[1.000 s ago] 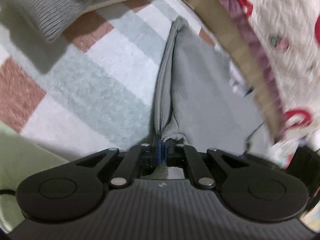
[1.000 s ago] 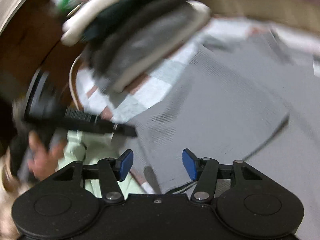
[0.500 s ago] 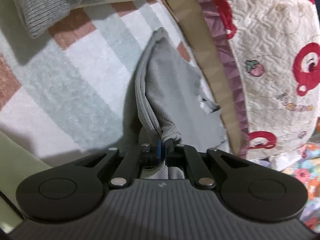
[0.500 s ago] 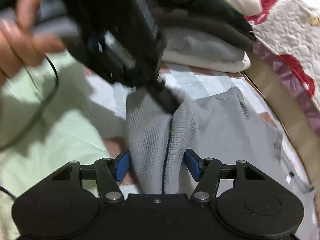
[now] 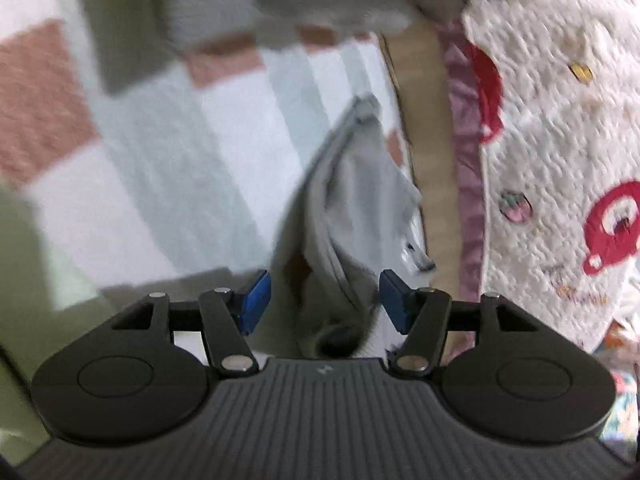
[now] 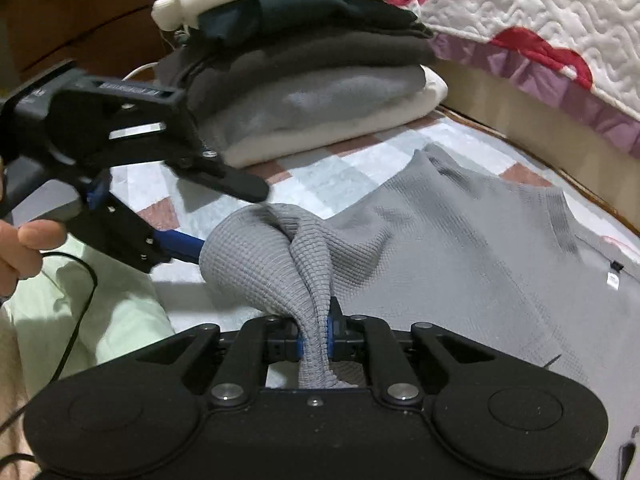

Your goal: Fold clothes

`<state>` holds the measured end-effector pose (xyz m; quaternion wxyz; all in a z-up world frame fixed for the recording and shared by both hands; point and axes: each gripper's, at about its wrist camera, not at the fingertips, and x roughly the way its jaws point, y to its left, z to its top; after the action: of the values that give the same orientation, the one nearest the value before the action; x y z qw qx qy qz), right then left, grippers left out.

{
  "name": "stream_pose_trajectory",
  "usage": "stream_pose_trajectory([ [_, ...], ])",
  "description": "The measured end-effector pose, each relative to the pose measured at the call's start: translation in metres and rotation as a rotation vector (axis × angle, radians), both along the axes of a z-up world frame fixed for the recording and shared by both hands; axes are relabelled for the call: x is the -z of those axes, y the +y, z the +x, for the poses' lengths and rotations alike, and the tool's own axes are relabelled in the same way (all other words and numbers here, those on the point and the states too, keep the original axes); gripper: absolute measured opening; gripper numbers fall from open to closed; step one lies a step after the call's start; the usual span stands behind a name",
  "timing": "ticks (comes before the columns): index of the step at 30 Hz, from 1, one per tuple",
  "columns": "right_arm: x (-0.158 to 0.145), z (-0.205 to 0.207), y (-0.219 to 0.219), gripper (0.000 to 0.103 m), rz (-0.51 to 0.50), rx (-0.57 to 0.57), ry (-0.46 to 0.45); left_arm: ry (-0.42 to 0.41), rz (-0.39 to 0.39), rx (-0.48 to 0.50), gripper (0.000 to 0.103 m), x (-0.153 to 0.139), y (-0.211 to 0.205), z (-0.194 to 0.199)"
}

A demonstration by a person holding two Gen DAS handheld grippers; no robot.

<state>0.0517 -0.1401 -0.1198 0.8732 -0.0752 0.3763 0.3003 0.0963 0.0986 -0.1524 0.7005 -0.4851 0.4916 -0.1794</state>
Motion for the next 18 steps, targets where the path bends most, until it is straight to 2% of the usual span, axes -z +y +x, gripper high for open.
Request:
stream_pose_trajectory([
  [2, -0.001, -0.004, -0.001, 0.011, 0.012, 0.01, -0.038, -0.065, 0.077, 0.041, 0.063, -0.01, -0.018, 0.004],
  [4, -0.003, -0.007, -0.005, 0.011, 0.03, 0.014, -0.061, -0.148, 0.158, 0.082, 0.068, -0.017, -0.037, 0.014],
  [6, -0.004, -0.008, -0.008, 0.011, 0.049, 0.017, -0.07, -0.19, 0.209, 0.133, 0.069, -0.019, -0.052, 0.028],
  [8, -0.004, -0.007, -0.011, 0.011, 0.072, 0.013, -0.065, -0.205, 0.266, 0.13, 0.069, -0.017, -0.059, 0.041],
  [10, -0.005, -0.007, -0.015, 0.011, 0.096, 0.008, -0.063, -0.215, 0.287, 0.126, 0.069, -0.015, -0.062, 0.053],
  [12, -0.009, -0.008, -0.02, 0.011, 0.121, -0.008, -0.064, -0.197, 0.278, 0.155, 0.069, -0.007, -0.068, 0.07],
  [16, -0.011, -0.006, -0.034, 0.011, 0.137, 0.011, -0.06, -0.163, 0.255, 0.139, 0.065, 0.009, -0.078, 0.097],
  [17, -0.009, -0.003, -0.036, 0.011, 0.136, 0.005, -0.045, -0.17, 0.248, 0.141, 0.053, 0.01, -0.08, 0.101],
  [18, -0.006, 0.0, -0.039, 0.013, 0.145, 0.002, -0.024, -0.182, 0.273, 0.16, 0.025, 0.009, -0.084, 0.102],
])
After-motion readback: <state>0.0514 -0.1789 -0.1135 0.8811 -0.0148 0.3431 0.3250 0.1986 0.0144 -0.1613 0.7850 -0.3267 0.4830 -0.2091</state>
